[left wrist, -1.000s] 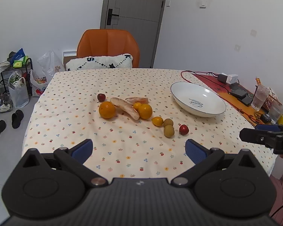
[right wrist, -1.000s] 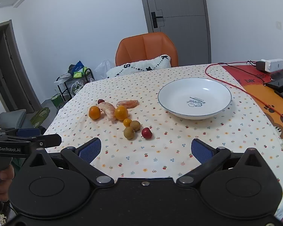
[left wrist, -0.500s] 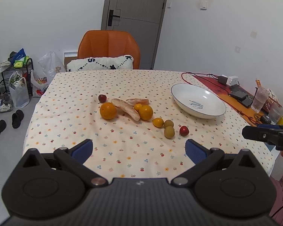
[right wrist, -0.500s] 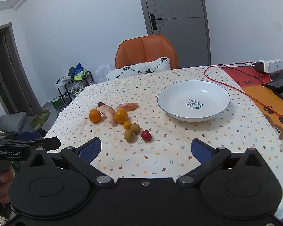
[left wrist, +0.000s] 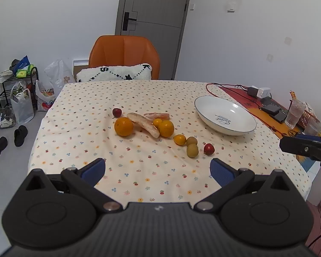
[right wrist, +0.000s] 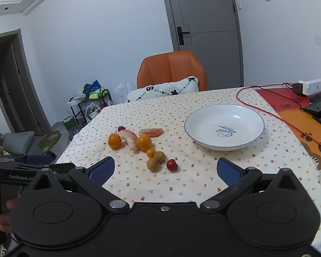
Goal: Organize fruits
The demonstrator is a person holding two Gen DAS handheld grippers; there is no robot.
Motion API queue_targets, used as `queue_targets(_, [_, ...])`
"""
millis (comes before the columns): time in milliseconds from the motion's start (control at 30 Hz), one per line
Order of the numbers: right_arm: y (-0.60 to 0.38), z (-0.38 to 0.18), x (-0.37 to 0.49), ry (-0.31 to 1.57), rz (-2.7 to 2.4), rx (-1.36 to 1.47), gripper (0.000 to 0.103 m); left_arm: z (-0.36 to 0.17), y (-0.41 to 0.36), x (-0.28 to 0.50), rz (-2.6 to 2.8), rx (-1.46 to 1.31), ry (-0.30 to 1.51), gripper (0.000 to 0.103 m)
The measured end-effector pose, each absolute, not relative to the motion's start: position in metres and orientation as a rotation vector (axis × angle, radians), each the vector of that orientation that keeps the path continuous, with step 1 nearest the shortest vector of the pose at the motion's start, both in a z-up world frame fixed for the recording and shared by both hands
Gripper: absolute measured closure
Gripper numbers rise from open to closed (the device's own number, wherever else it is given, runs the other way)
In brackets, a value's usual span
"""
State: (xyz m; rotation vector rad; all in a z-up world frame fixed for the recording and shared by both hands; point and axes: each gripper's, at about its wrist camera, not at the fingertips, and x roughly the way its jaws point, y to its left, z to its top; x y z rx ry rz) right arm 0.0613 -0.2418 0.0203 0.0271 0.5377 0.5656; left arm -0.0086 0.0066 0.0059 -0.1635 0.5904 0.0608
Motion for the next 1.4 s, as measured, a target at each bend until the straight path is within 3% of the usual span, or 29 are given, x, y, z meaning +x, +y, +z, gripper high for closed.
queue_targets(1400, [-0.237,0.001,0.099,0.582,0.626,0.019,0.0,-0.002,0.001,0.037,0.01,-0.156,0.585,0.002])
